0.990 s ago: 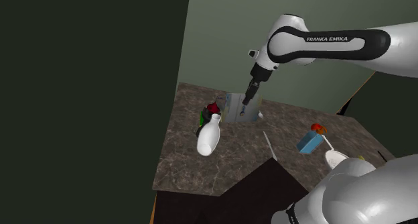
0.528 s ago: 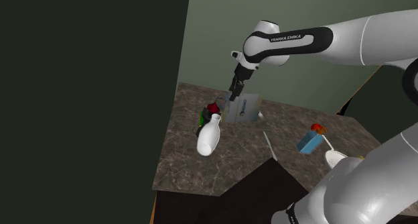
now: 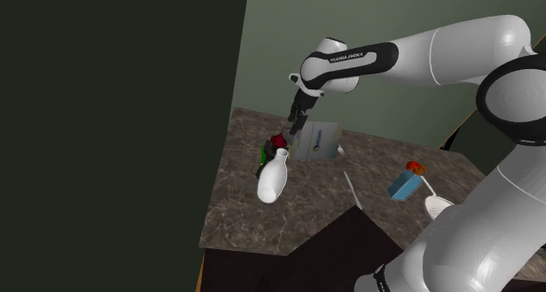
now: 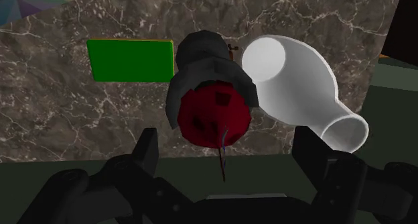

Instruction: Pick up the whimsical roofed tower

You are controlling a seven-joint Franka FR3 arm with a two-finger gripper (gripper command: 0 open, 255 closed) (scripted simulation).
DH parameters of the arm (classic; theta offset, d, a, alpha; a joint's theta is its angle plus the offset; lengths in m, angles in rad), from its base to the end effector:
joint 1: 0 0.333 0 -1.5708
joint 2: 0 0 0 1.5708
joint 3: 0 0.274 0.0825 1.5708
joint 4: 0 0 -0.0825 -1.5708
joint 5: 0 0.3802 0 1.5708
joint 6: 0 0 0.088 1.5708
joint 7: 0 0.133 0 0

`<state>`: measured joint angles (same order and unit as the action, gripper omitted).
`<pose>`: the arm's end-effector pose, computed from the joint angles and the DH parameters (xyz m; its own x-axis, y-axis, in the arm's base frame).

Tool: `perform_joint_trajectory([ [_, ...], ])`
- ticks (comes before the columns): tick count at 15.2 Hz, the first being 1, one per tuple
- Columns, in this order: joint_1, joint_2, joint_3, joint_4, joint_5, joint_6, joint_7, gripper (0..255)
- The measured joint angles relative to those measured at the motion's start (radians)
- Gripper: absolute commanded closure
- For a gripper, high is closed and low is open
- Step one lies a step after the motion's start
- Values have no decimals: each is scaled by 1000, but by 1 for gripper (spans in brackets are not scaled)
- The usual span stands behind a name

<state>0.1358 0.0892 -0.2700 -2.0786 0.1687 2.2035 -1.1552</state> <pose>0.5568 -0.0654 0.3255 0.5980 0.7925 0.1197 0.7993 -0.6008 -0.0153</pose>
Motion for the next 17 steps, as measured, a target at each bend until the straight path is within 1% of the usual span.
perform_joint_trajectory([
  [3, -2, 17, 0, -16, 10, 32, -12, 0],
  [4, -1, 20, 1, -19, 12, 38, -13, 255],
  [14, -1, 23, 1, -21, 13, 43, -14, 255],
  [17, -1, 10, 0, -9, 6, 18, -7, 255],
])
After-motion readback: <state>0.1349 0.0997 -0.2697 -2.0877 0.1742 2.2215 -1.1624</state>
